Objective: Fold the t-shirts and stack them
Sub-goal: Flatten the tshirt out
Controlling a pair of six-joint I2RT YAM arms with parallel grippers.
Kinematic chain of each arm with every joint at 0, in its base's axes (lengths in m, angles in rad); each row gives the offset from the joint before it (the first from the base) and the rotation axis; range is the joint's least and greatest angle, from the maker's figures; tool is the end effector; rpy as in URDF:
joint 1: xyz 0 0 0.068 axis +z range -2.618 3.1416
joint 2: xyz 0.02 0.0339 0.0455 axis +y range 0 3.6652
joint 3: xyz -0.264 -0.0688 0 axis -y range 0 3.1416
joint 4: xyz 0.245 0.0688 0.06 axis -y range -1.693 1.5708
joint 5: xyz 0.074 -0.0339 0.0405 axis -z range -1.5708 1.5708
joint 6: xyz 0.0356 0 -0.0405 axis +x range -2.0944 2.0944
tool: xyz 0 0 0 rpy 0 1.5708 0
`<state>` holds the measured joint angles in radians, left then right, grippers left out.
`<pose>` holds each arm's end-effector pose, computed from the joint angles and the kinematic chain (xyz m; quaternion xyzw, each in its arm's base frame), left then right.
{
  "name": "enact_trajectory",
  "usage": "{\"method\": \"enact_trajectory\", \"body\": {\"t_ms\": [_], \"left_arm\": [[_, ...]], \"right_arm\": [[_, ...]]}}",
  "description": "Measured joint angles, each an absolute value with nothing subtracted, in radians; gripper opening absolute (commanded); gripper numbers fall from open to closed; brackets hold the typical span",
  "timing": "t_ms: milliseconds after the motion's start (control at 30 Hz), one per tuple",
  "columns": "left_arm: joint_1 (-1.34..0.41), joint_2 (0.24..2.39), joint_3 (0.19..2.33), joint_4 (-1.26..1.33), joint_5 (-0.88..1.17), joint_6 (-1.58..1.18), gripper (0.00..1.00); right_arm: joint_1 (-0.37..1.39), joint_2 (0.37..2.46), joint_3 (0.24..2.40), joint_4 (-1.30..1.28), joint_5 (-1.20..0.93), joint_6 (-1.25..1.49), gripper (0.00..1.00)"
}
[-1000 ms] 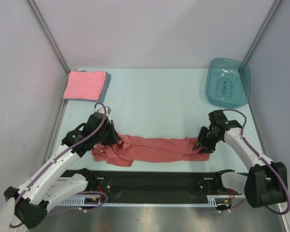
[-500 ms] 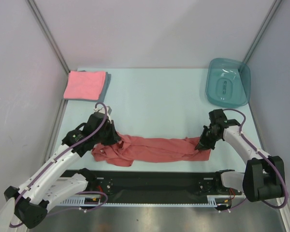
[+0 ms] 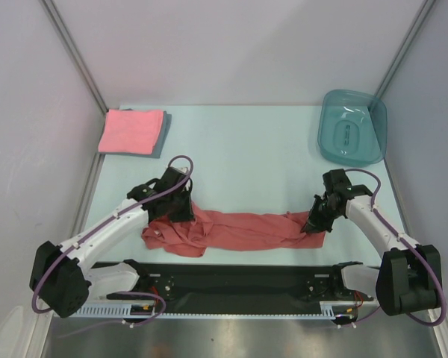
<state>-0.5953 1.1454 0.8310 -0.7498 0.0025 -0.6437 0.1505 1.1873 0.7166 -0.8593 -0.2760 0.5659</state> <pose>0.1786 -0.1211 0.2394 -0.0231 0.9678 -0.1465 0.2033 0.1890 0.0385 0.1956 0.1866 0.9656 0.1696 0.0635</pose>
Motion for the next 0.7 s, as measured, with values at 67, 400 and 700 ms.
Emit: {"method": "enact_trajectory", "body": {"t_ms": [67,400,700], "left_arm": [[-0.595,1.16,0.833,-0.749,-0.001,-0.643,0.32],[-0.595,1.157,0.829,-0.715,-0.028,-0.625,0.57],[-0.488,1.216,0.859,-0.677,0.046,-0.485,0.57]], "right_arm": [[0.151,1.187,0.717,-0.862,-0.276,0.564,0.0],[0.151,1.187,0.717,-0.866,-0.276,0.547,0.0],[0.151,1.187,0.726,-0.874,-0.277,0.539,0.0]]}}
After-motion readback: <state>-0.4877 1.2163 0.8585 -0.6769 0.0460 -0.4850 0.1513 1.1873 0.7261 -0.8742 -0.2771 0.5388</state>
